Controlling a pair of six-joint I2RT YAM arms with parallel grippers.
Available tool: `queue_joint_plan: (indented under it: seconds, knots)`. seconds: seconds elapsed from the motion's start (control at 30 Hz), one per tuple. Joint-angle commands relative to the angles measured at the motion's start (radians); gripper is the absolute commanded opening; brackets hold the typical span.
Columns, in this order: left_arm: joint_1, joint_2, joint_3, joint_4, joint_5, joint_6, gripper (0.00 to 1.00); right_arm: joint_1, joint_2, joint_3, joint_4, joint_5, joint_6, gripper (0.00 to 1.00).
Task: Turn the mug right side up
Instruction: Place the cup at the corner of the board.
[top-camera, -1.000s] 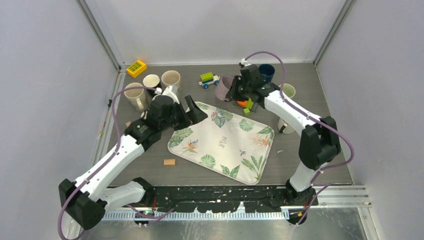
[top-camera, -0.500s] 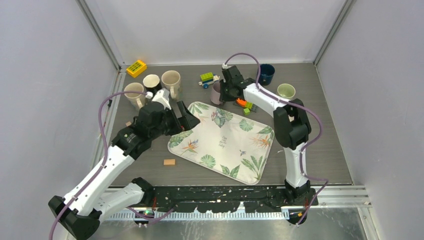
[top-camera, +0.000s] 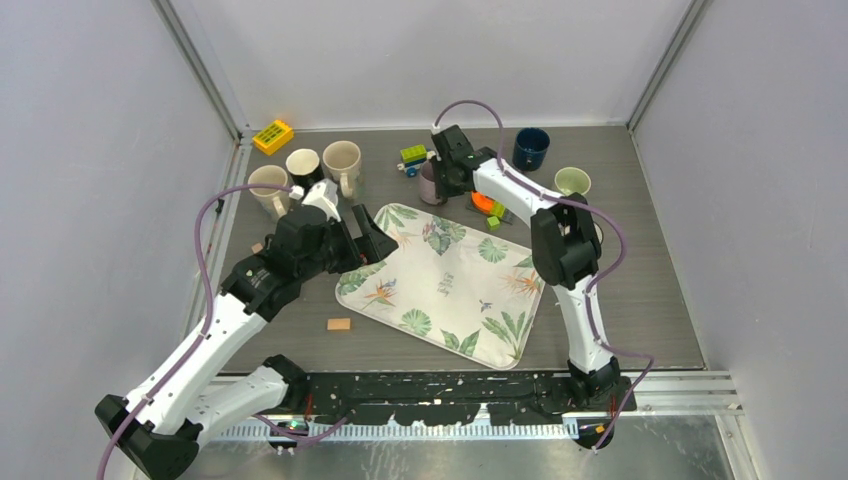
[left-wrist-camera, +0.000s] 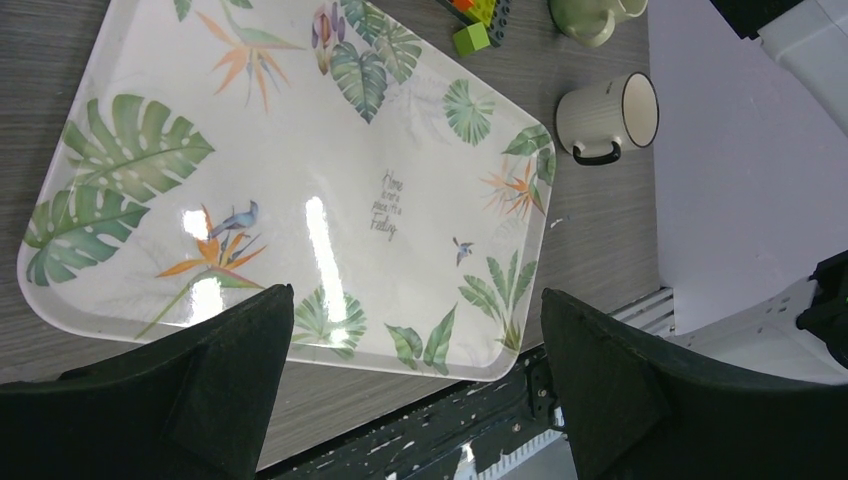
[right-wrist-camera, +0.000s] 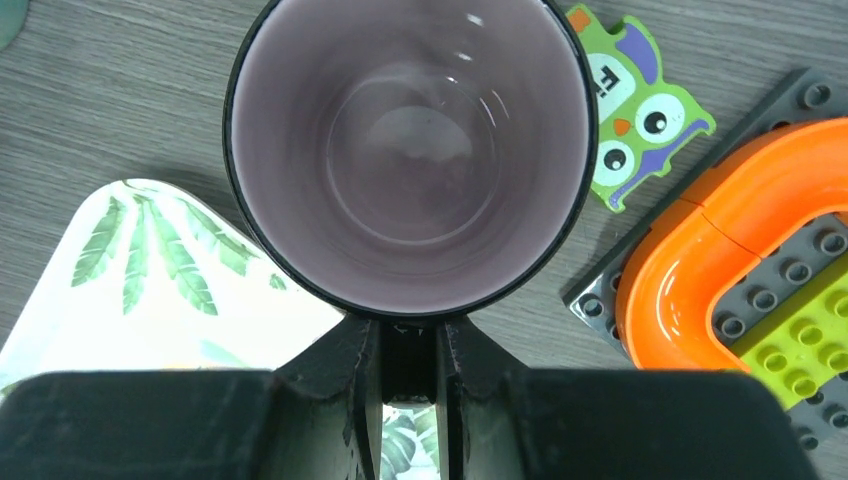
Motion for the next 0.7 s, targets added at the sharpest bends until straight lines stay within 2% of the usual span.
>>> queue_joint_plan:
  seconds: [0.0, 0.1, 0.2, 0.27, 0.33, 0.67]
  knots:
    - [-0.002, -0.014, -0.005, 0.000, -0.011, 0.019, 0.95, 0.018, 0.003, 0.074, 0.003, 0.033, -0.039, 0.01]
    - [-0.002, -0.014, -0.005, -0.004, -0.011, 0.020, 0.95, 0.024, 0.009, 0.076, -0.004, 0.045, -0.044, 0.07]
    - [-0.002, -0.012, -0.005, -0.006, -0.006, 0.023, 0.96, 0.028, 0.008, 0.076, -0.015, 0.048, -0.045, 0.24]
    - [-0.002, -0.008, -0.005, -0.005, -0.004, 0.023, 0.96, 0.031, -0.001, 0.069, -0.015, 0.048, -0.043, 0.39]
    - [-0.002, -0.007, -0.006, -0.004, -0.001, 0.023, 0.96, 0.031, -0.009, 0.063, -0.017, 0.048, -0.041, 0.49]
    - [0.000, 0.005, 0.008, -0.014, 0.000, 0.040, 0.96, 0.031, -0.112, 0.020, -0.026, 0.022, 0.006, 0.87]
